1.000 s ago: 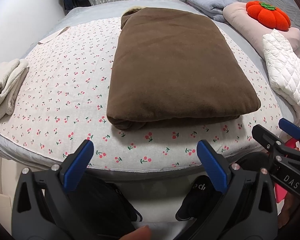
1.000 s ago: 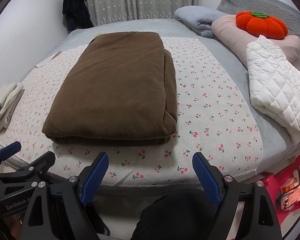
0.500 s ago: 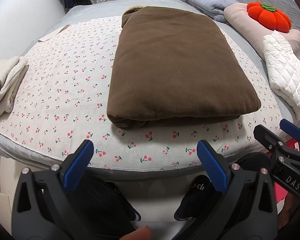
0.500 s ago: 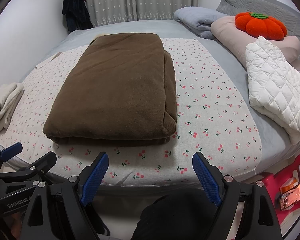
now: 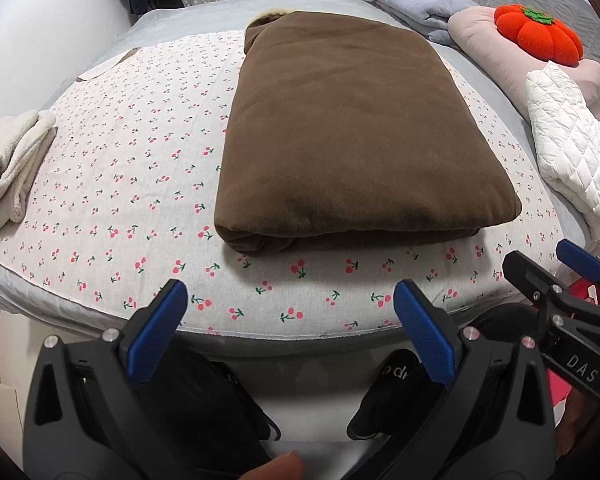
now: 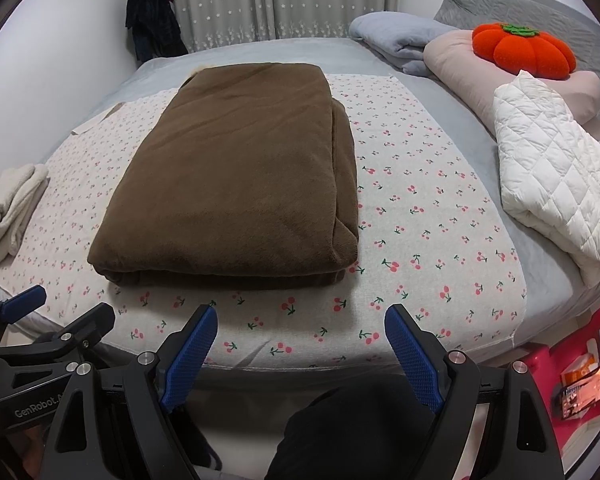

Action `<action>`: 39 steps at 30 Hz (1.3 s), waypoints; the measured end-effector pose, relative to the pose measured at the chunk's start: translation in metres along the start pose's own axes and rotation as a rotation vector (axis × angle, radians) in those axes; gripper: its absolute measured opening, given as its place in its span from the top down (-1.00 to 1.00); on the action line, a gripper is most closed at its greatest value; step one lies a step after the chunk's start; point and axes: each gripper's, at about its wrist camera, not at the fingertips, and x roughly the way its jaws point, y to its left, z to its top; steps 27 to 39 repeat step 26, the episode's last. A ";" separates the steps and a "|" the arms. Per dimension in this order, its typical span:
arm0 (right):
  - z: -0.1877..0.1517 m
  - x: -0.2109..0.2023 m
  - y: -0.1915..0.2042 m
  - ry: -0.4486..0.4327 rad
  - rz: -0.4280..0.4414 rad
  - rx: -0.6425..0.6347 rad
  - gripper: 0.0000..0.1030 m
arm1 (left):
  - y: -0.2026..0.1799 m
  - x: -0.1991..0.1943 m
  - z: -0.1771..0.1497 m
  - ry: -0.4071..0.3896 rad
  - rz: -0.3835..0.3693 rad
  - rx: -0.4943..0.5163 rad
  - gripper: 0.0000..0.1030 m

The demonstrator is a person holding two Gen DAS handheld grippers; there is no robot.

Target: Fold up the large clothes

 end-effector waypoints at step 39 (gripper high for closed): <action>0.008 0.014 0.011 0.010 0.025 -0.017 -0.70 | 0.006 0.022 0.006 0.055 -0.016 -0.033 -0.99</action>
